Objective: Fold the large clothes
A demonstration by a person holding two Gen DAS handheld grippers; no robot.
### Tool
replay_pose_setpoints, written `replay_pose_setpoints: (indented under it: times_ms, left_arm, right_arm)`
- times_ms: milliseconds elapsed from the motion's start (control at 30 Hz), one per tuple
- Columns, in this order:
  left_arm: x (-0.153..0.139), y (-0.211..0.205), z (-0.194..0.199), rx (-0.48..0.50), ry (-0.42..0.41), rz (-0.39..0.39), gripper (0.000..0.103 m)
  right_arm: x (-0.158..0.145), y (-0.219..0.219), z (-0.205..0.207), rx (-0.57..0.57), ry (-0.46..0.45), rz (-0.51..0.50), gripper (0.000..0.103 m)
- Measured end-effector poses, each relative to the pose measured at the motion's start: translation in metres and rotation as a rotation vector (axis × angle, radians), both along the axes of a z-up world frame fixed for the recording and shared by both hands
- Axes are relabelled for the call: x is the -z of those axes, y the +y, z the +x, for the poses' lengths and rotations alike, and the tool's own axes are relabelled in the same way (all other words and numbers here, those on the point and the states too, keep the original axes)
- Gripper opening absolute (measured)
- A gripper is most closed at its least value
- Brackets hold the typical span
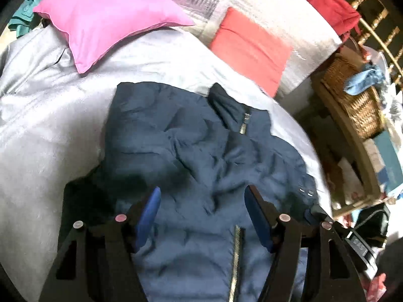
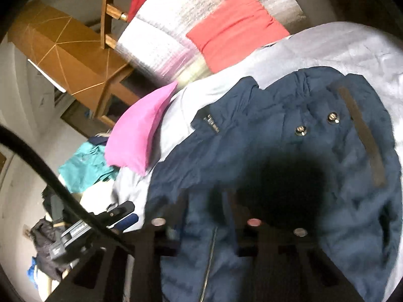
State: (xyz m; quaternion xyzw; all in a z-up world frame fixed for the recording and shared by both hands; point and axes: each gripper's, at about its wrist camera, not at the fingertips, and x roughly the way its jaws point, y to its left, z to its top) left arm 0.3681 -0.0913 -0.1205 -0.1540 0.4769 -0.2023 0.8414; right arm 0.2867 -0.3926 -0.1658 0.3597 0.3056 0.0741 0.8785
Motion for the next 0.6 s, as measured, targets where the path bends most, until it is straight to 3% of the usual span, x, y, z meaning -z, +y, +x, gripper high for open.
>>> replay_pose_setpoints:
  times_ms: [67,167,233,333,500,600]
  left_arm:
    - [0.017,-0.007,0.012,-0.005,0.038,0.038,0.07]
    - [0.045,-0.016,0.026,-0.007,0.109,0.102,0.07]
    - [0.05,-0.023,0.026,0.004,0.105,0.145,0.07]
    - [0.053,-0.033,0.025,0.032,0.098,0.217,0.07]
    - [0.046,-0.029,0.029,0.02,0.109,0.183,0.07]
    - [0.026,-0.016,0.025,0.015,0.058,0.15,0.07]
  right_arm:
    - [0.008,0.003,0.01,-0.003,0.005,0.024,0.026]
    - [0.032,0.01,0.023,-0.023,0.093,0.018,0.024]
    - [0.05,0.008,0.031,-0.044,0.177,0.042,0.012]
    - [0.06,-0.001,0.031,-0.048,0.221,0.115,0.009]
    - [0.045,-0.002,0.02,-0.041,0.214,0.084,0.012]
    - [0.024,-0.011,0.005,0.008,0.151,0.058,0.015]
